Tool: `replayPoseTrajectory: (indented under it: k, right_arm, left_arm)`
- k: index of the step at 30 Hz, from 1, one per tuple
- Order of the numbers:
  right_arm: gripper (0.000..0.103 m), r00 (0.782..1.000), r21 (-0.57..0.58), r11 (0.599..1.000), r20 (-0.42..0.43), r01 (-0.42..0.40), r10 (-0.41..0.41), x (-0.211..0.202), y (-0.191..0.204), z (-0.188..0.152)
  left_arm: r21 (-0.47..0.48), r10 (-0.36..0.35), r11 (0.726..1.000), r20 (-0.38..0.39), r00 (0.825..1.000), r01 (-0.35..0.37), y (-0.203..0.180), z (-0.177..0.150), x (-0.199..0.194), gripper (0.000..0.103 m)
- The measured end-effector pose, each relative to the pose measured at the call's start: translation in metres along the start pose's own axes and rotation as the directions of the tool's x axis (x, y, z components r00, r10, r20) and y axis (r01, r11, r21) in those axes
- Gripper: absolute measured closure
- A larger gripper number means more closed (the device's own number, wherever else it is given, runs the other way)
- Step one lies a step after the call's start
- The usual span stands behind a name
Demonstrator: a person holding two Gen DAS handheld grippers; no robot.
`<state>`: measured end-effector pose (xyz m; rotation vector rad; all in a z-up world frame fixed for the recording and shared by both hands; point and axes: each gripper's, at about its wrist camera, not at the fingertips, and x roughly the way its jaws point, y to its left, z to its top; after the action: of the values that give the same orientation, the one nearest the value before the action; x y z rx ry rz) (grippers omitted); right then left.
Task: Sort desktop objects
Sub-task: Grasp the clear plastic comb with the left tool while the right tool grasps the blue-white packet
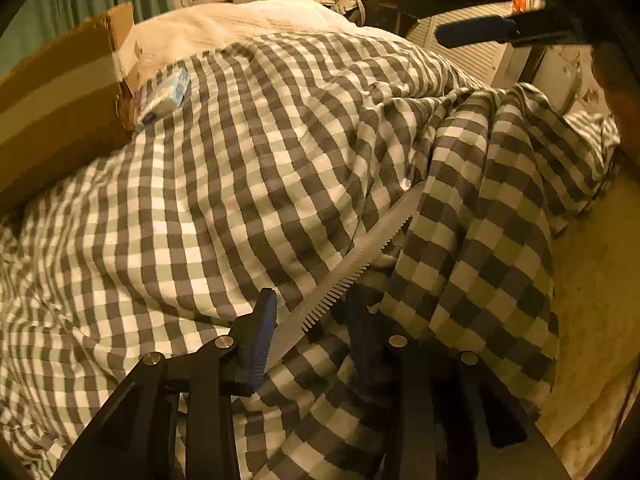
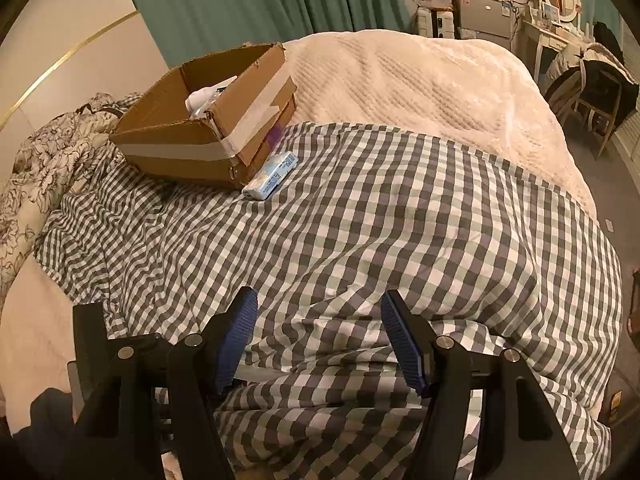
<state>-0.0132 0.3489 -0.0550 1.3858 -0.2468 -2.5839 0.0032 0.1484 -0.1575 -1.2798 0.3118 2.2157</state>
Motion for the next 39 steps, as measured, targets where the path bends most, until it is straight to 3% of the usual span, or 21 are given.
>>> replayPoseTrajectory:
  k: [1,4,6,10,15,22,26,30,32,39]
  right_arm:
    - [0.039,1.000,0.000,1.000,0.000,-0.001,0.001,0.000,0.000,0.000]
    - [0.039,1.000,-0.003,1.000,-0.006,-0.002,0.002,0.000,0.001,-0.001]
    - [0.039,1.000,-0.002,1.000,-0.003,-0.006,0.006,0.000,0.000,-0.001]
    - [0.039,1.000,0.003,1.000,0.015,-0.011,0.011,-0.005,-0.001,0.000]
    - [0.039,0.999,-0.008,1.000,0.036,-0.027,0.027,-0.007,0.003,0.000]
    - [0.039,0.996,-0.047,0.998,0.065,-0.051,0.055,0.006,0.031,0.018]
    - [0.039,0.998,-0.084,0.996,0.061,-0.028,0.034,0.038,0.059,0.041]
    - [0.039,1.000,-0.078,0.997,-0.007,-0.013,0.013,0.097,0.082,0.059]
    - [0.039,1.000,-0.073,0.997,-0.003,0.010,-0.010,0.119,0.088,0.067]
    - [0.039,0.996,-0.048,0.995,0.003,0.088,-0.088,0.189,0.087,0.090]
  left_arm:
    - [-0.010,-0.010,1.000,0.007,1.000,0.010,0.003,0.000,-0.001,0.082]
    - [-0.038,-0.007,0.999,0.044,0.999,0.009,0.007,0.000,-0.008,0.085]
    - [-0.082,-0.011,0.996,0.090,0.996,0.018,0.014,0.001,-0.020,0.100]
    - [-0.196,-0.061,0.976,0.164,0.985,0.093,0.035,0.003,-0.045,0.100]
    - [-0.319,-0.026,0.943,0.211,0.977,0.094,0.063,0.005,-0.059,0.100]
    - [-0.496,0.128,0.868,0.225,0.966,0.001,0.113,0.012,-0.070,0.100]
    - [-0.535,0.238,0.840,0.209,0.949,-0.093,0.134,0.015,-0.070,0.100]
    - [-0.555,0.299,0.819,0.194,0.935,-0.146,0.150,0.013,-0.061,0.100]
    - [-0.561,0.324,0.810,0.183,0.928,-0.172,0.157,0.010,-0.058,0.099]
    - [-0.606,0.331,0.776,0.155,0.931,-0.175,0.180,-0.001,-0.045,0.099]
